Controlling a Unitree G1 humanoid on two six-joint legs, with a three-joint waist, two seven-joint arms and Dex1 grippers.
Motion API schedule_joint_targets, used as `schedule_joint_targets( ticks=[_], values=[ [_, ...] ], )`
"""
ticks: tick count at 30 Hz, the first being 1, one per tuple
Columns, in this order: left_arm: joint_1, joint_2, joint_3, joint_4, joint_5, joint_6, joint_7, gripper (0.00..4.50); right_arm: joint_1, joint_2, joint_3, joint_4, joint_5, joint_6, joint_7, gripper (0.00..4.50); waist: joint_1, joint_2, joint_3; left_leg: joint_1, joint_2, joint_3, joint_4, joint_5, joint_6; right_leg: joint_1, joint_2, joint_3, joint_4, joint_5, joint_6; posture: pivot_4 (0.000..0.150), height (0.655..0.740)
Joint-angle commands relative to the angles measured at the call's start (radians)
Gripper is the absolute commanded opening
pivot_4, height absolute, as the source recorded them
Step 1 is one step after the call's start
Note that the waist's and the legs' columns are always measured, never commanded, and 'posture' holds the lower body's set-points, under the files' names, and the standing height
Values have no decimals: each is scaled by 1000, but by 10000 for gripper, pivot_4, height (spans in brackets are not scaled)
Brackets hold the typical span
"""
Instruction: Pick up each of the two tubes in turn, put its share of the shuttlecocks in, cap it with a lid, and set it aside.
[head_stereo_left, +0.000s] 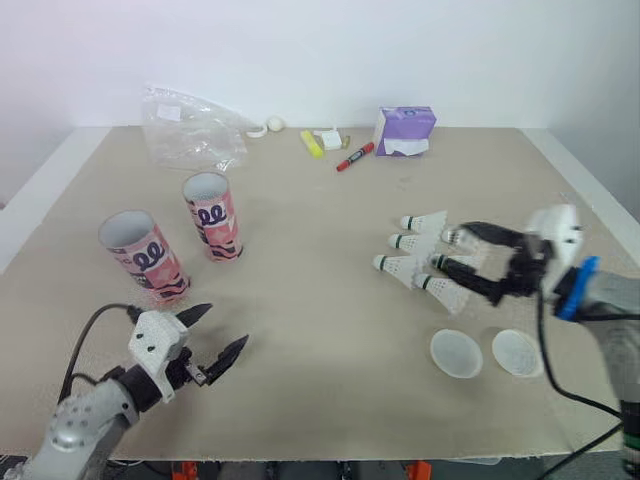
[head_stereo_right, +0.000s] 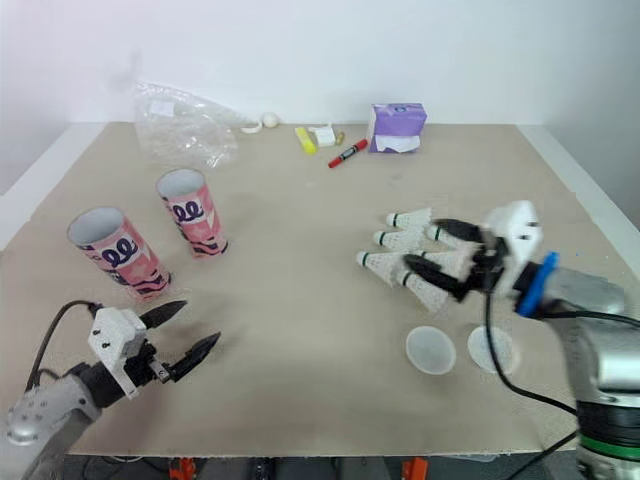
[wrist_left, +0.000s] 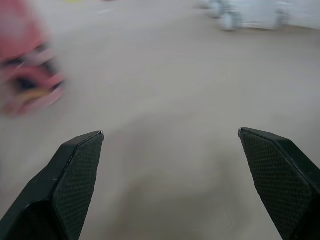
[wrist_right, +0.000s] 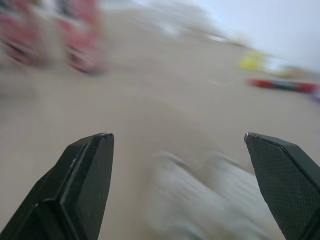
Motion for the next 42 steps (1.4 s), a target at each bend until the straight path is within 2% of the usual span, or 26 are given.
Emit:
schedule_joint_targets(
  ticks=[1, 5, 10, 17, 20, 42],
  values=[
    [30, -70, 61, -62, 75, -40, 149, 45000, -83, 69, 112, -81, 5, 2, -6, 44845, 2, -1, 0, -1, 0, 1, 0, 0, 0, -2, 0, 0, 0, 1, 0, 1500, 7400],
    [27, -137, 102, -56, 91, -14, 251, 45000, -133, 140, 197, -56, -44, -50, 3, 44845, 3, -3, 0, -4, -1, 2, 0, 0, 0, -4, -1, -2, 0, 2, 0, 1500, 7400],
    [-6, -164, 149, 10, 91, -11, 309, 45000, -153, 218, 301, -10, -113, -126, 31, 44845, 0, -5, 0, -4, -1, 2, 0, 0, 0, -4, 0, -1, 0, 3, -2, 1500, 7400],
    [-117, -134, 165, 139, 43, -14, 271, 45000, -169, 258, 360, 56, -184, -196, 53, 44845, 0, -6, 0, -4, 0, 2, 0, 0, 0, -5, 0, -2, 0, 6, -6, 1500, 7400],
    [-164, -102, 149, 186, 22, -15, 223, 45000, -185, 279, 357, 68, -169, -163, 47, 44845, 0, -6, 0, -3, 0, 2, 0, 1, 0, -5, 1, -2, 0, 6, -7, 1500, 7400],
    [-485, 30, 98, 619, 65, -166, 65, 45000, -181, 275, 352, 29, -184, -100, 26, 44845, -1, -6, 0, -4, 1, 3, 0, 1, -1, -5, 1, -3, 0, 9, -5, 1500, 7400]
  ],
)
